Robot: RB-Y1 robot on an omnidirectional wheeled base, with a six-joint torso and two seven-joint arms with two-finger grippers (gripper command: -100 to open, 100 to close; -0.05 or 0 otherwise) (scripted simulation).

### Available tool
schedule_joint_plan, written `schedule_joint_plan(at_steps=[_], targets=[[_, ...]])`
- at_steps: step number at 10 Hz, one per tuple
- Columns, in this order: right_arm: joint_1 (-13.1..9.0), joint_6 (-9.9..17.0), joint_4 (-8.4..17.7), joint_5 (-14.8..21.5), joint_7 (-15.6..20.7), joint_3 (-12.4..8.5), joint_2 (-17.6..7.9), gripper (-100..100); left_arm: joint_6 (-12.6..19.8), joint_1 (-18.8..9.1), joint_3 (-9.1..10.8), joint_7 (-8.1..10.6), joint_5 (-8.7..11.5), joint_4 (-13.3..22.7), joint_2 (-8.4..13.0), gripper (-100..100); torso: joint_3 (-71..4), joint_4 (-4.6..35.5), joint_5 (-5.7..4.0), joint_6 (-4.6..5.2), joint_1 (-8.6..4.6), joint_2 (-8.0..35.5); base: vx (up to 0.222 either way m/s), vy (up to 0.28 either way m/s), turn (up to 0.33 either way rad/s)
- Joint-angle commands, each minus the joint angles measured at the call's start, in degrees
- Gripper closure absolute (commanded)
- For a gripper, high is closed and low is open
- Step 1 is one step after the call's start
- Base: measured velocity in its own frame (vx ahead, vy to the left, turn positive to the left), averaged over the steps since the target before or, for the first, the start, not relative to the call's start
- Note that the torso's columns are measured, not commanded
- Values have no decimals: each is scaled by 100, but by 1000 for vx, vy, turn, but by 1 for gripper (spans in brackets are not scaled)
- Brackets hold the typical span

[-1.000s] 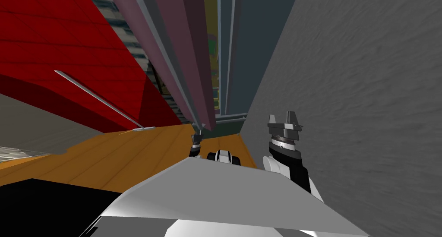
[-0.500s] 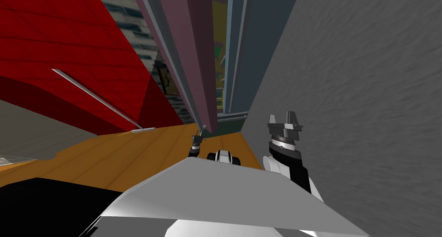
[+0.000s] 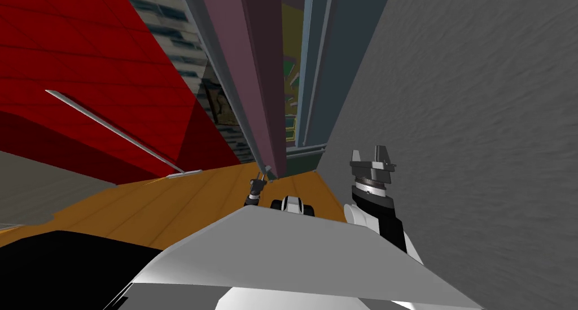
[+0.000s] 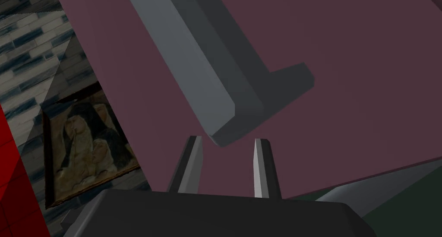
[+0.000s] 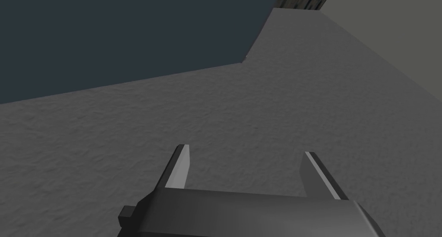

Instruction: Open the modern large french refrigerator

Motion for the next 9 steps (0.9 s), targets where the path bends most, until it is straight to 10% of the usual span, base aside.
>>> schedule_joint_plan(at_steps=[1,2,3,9], targets=[[1,0,0,0,0,0,1,0,-121,-3,-31,186,-21,-208,176,100,-9,0,-7,4,-33,-18,-37,122,-36],[1,0,0,0,0,0,1,0,-182,35,-97,298,-57,-252,267,100,-16,4,-17,13,-55,-20,-77,171,-87],[0,0,0,0,0,1,1,0,58,197,-63,-85,36,-369,-24,-100,-9,8,-15,16,-39,-9,-84,163,-386],[1,0,0,0,0,1,1,0,262,395,78,-905,254,-822,-449,-100,21,-49,36,-8,-21,13,-56,100,-305]])
